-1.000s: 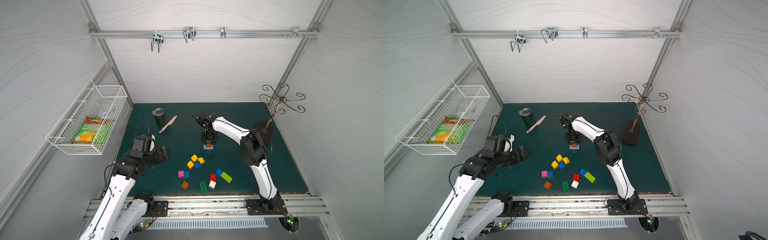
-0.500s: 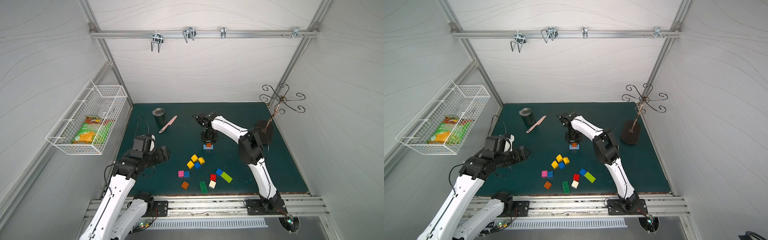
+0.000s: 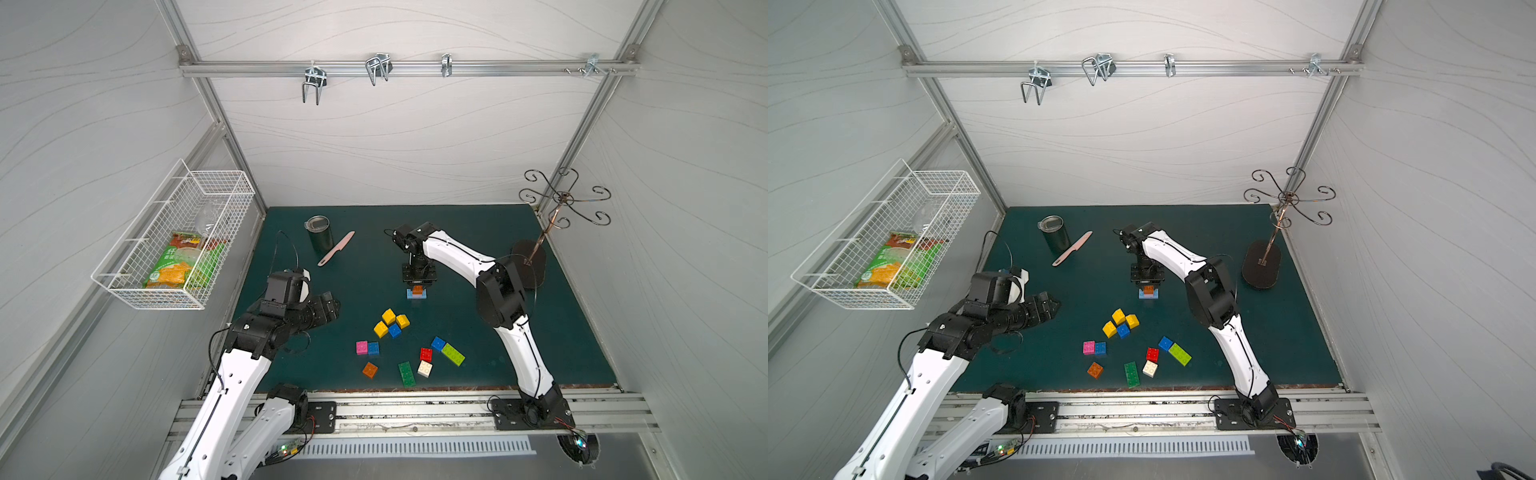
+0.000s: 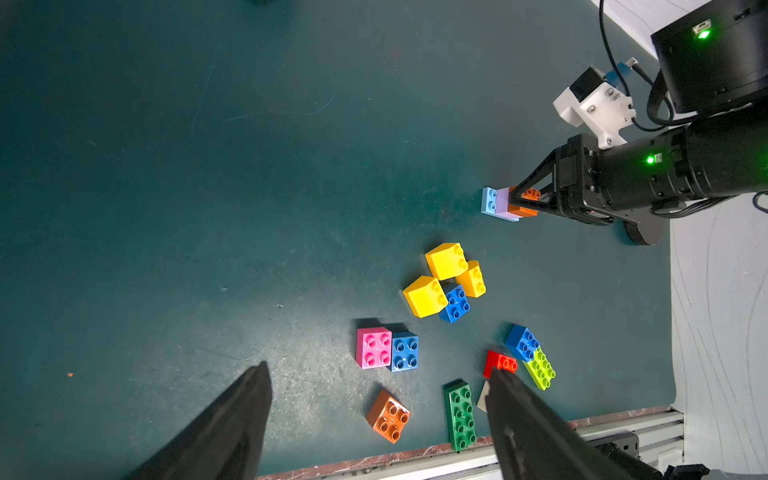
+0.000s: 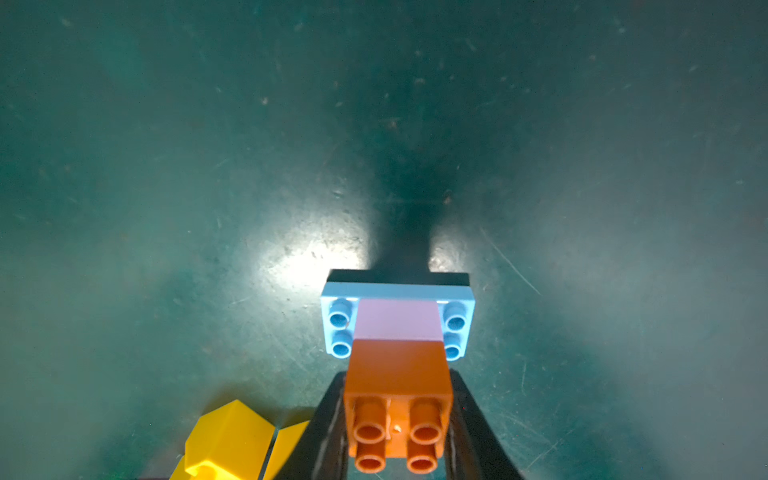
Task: Assemble the number 1 with lego
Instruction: Assemble the lego brick with the lego brick, then adjust the lego brick at the center of the board.
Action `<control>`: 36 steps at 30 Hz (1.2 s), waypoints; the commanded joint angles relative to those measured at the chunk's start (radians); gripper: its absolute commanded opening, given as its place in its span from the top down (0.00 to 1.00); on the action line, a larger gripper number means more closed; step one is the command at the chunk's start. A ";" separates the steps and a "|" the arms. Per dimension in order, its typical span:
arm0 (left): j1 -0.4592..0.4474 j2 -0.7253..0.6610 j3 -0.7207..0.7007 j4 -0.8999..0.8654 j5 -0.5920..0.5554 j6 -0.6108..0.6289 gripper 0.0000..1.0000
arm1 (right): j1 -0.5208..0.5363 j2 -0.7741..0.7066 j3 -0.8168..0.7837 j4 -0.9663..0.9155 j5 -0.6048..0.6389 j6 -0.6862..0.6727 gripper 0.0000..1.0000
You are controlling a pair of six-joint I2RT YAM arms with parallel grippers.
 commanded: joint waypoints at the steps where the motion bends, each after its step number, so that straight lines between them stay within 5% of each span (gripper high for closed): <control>1: -0.003 -0.003 0.008 0.037 0.008 0.004 0.14 | 0.001 0.166 -0.099 0.084 0.006 -0.038 0.88; 13: -0.004 -0.005 0.008 0.036 0.003 0.004 0.14 | 0.007 0.045 -0.083 0.060 0.001 -0.027 0.75; 20: -0.003 -0.016 0.008 0.036 0.001 0.003 0.13 | 0.018 -0.058 -0.030 0.017 0.013 -0.014 0.39; 26: -0.004 -0.025 0.008 0.036 0.000 0.003 0.13 | 0.035 -0.168 -0.030 -0.015 0.047 0.009 0.19; 36: -0.006 -0.039 0.008 0.033 -0.011 0.003 0.12 | 0.100 -0.587 -0.524 0.121 0.059 0.106 0.17</control>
